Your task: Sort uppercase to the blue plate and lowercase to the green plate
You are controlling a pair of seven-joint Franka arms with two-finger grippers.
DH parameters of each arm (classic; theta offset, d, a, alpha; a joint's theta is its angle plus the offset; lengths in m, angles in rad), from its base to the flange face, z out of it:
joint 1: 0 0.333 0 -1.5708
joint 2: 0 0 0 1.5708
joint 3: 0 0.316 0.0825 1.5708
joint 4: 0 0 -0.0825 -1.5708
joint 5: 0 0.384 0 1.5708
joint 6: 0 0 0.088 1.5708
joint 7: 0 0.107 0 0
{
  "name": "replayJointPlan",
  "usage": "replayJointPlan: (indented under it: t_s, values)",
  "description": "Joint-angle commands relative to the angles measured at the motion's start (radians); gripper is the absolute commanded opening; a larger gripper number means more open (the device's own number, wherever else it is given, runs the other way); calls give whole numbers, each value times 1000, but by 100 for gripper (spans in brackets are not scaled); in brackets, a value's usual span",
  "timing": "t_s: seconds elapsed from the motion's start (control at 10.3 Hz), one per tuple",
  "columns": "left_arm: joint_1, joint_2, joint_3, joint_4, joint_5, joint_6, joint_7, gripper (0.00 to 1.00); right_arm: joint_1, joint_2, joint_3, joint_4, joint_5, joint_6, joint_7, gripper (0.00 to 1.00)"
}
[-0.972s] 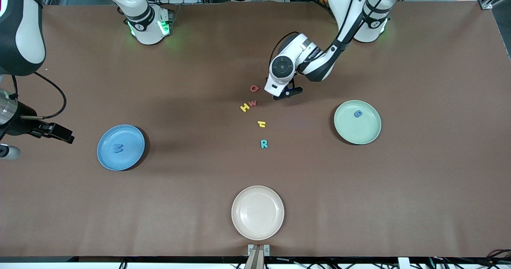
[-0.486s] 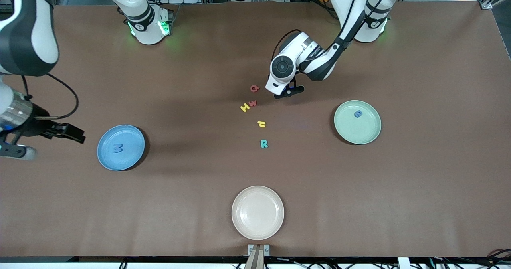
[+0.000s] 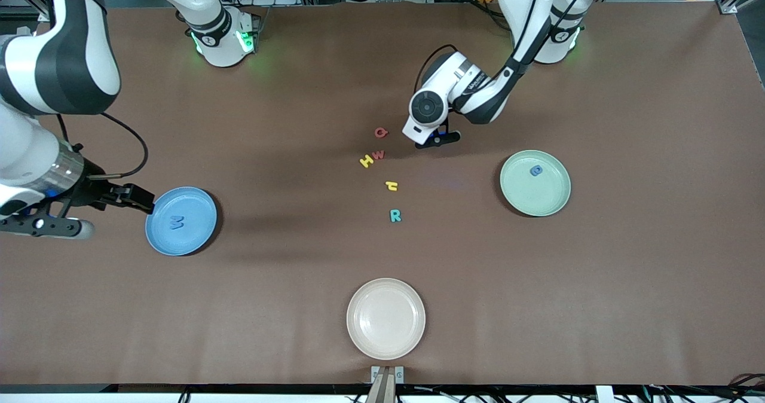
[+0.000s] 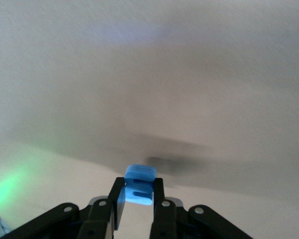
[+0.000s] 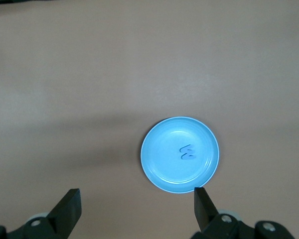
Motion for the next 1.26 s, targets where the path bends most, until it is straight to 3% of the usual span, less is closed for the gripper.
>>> replayJointPlan:
  t_s: [0.0, 0.39, 0.87, 1.17]
  values:
    - [2, -27, 36, -23, -4, -40, 74, 24, -17, -19, -5, 51, -10, -14, -16, 100]
    - [63, -27, 45, -35, 75, -104, 147, 24, -85, -91, -5, 43, 5, -52, -180, 100]
    - [103, -33, 53, -41, 178, -201, 167, 24, -27, -74, 2, 32, 47, -63, -130, 100]
    - [123, -47, 59, -39, 212, -270, 195, 24, 53, -72, 2, -105, 36, 14, -99, 100]
